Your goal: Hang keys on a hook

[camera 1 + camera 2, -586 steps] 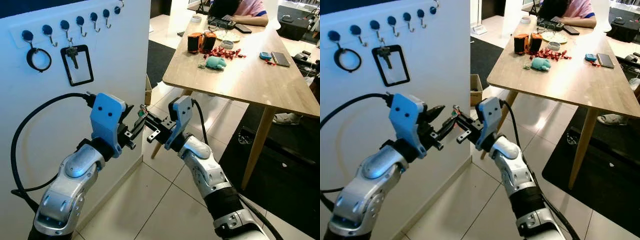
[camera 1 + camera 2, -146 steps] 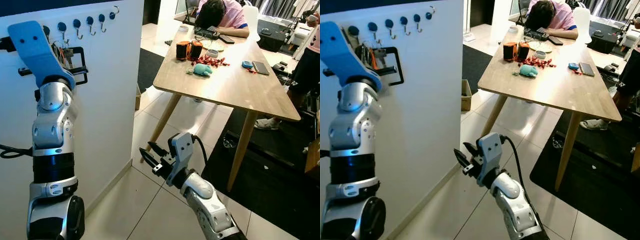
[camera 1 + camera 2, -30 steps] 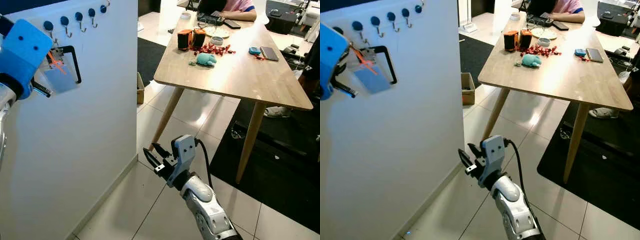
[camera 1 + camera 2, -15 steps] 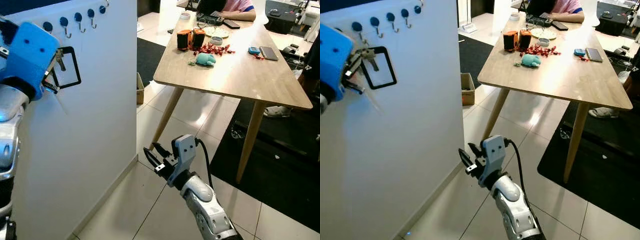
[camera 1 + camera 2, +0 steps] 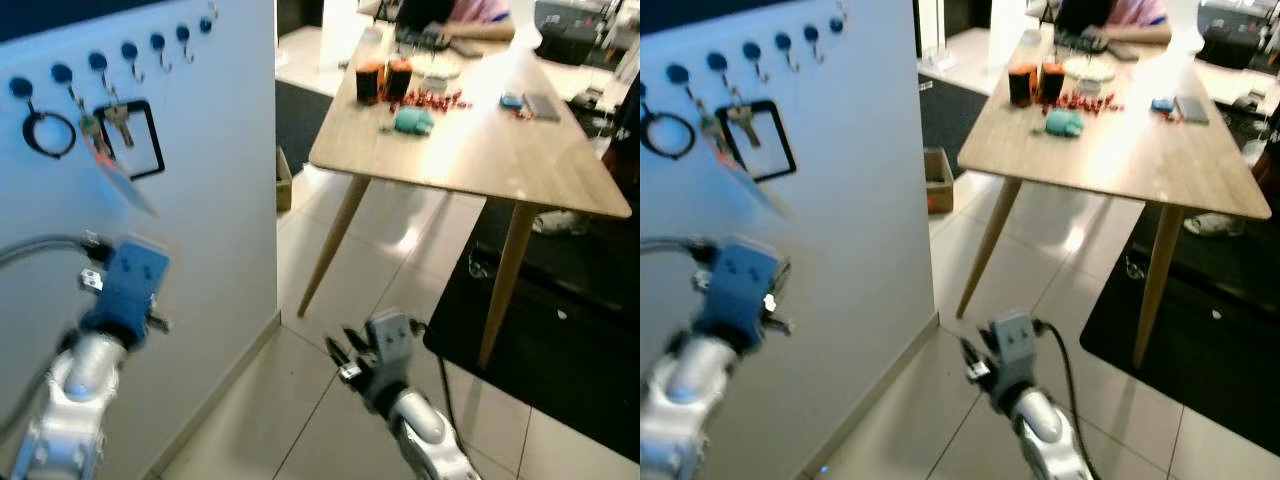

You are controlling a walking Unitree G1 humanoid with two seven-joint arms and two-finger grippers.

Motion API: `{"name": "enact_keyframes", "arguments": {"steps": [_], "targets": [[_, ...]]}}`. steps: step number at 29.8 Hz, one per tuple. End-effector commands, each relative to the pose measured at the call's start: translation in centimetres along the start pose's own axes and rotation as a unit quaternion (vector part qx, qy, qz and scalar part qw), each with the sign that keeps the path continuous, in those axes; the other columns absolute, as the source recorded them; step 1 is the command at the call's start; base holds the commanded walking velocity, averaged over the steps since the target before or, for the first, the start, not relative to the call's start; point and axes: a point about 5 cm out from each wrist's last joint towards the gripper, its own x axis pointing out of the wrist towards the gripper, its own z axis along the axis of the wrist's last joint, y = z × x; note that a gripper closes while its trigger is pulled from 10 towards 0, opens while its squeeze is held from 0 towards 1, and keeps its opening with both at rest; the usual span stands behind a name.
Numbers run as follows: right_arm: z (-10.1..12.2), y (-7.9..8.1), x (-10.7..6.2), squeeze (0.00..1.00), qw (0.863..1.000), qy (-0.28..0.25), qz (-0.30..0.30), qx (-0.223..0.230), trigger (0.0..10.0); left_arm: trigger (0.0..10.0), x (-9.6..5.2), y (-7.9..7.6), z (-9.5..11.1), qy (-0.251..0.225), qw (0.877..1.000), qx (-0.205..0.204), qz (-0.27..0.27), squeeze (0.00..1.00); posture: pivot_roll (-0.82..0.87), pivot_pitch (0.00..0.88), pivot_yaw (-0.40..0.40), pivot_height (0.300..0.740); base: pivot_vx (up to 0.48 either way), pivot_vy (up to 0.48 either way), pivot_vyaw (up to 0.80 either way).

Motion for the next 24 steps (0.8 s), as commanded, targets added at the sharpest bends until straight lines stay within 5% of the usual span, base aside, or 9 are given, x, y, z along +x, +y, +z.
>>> {"name": "enact_keyframes", "arguments": {"steps": [1,5,9,15,24], "targets": [[-1.4,-0.7,-0.8,0.0,0.999,0.019,-0.025,-0.005,10.0,10.0,-0.2,-0.8,-1.3,0.009,1.0,0.011,0.011,0.0,0.18,0.2,0.014,0.74,0.0,0.0,0.0],[-2.4,-1.3,-1.4,0.0,0.998,0.035,-0.046,-0.007,10.0,10.0,-0.5,-1.7,-2.9,0.033,0.999,0.004,0.011,0.0,0.17,0.197,0.015,0.74,0.0,0.0,0.0],[-3.3,-2.2,-2.5,0.0,0.996,0.046,-0.077,-0.007,10.0,10.0,-1.6,-4.6,-4.6,0.066,0.997,-0.031,-0.034,0.0,0.14,0.194,0.016,0.74,0.0,0.0,0.0],[-2.6,-3.8,-3.4,0.0,0.992,0.015,-0.122,-0.01,10.0,10.0,-2.2,-8.6,-1.6,0.004,0.987,-0.068,-0.142,0.0,0.12,0.195,0.029,0.74,0.0,0.0,0.0],[-0.9,-6.5,-3.8,0.0,0.984,-0.02,-0.175,-0.032,10.0,10.0,-1.2,-10.1,1.5,-0.05,0.977,-0.1,-0.179,0.0,0.08,0.174,0.052,0.74,0.0,0.0,0.0]]}}
